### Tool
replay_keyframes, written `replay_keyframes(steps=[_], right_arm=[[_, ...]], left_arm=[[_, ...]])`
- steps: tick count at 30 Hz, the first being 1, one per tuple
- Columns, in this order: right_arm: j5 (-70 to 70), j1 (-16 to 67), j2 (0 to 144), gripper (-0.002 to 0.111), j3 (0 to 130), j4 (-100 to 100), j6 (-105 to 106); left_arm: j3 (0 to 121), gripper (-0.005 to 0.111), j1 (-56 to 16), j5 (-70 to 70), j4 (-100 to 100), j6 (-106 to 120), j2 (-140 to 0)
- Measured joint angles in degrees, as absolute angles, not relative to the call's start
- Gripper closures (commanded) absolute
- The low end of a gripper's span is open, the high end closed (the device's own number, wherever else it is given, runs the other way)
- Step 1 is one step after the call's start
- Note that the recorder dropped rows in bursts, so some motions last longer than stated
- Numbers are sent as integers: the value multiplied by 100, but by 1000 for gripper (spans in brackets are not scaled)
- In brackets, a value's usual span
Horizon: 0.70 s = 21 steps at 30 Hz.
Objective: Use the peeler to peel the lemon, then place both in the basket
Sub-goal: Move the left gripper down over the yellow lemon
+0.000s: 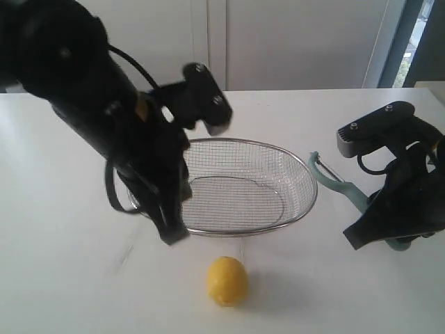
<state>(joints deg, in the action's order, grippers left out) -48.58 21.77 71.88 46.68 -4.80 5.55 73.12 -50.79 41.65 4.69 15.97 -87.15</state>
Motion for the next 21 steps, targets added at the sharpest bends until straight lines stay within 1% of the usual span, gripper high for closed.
replay_keyframes(steps=[2, 5, 6, 7, 8, 9, 10, 11, 12, 13, 15, 17, 19, 21], right_arm=[[-4858, 2177, 7188, 108, 4668, -480, 555], [-4868, 2177, 7188, 108, 4668, -480, 555], [-4871, 2177, 7188, 108, 4668, -480, 555], [-4881, 2177, 7188, 108, 4668, -480, 555], [-4881, 2177, 7188, 108, 4668, -480, 555], [-4881, 2177, 7188, 108, 4668, -480, 555], [-4893, 2177, 7188, 108, 4668, -480, 555], [-4905, 2177, 7188, 108, 4668, -480, 555], [-4914, 2177, 7188, 108, 4668, -480, 555], [-4917, 2177, 7188, 108, 4668, -480, 555], [-4917, 2177, 7188, 108, 4668, -480, 555], [-4928, 2177, 7188, 108, 4668, -480, 555], [-4928, 2177, 7188, 108, 4668, -480, 555], [-4939, 2177, 7188, 108, 4668, -480, 555]], left_arm=[[7312, 107, -5522, 4163, 418, 1179, -8852], [7312, 106, -5699, 4153, 399, 468, -8988], [7312, 104, -5710, 4153, 406, -162, -9048], [7312, 96, -5713, 4153, 406, -450, -9057], [7312, 91, -5713, 4163, 406, -787, -9079], [7312, 81, -5713, 4177, 406, -893, -9093], [7312, 75, -5713, 4200, 396, -1041, -9097], [7312, 62, -5713, 4209, 381, -1098, -9097], [7312, 57, -5713, 4209, 283, -1142, -9097], [7312, 48, -5713, 4209, 227, -1189, -9097], [7312, 37, -5723, 4209, 47, -1326, -9097], [7312, 29, -5723, 4168, -106, -1483, -9097], [7312, 25, -5723, 4148, -191, -1673, -9097], [7312, 25, -5726, 4135, -215, -1881, -9097]])
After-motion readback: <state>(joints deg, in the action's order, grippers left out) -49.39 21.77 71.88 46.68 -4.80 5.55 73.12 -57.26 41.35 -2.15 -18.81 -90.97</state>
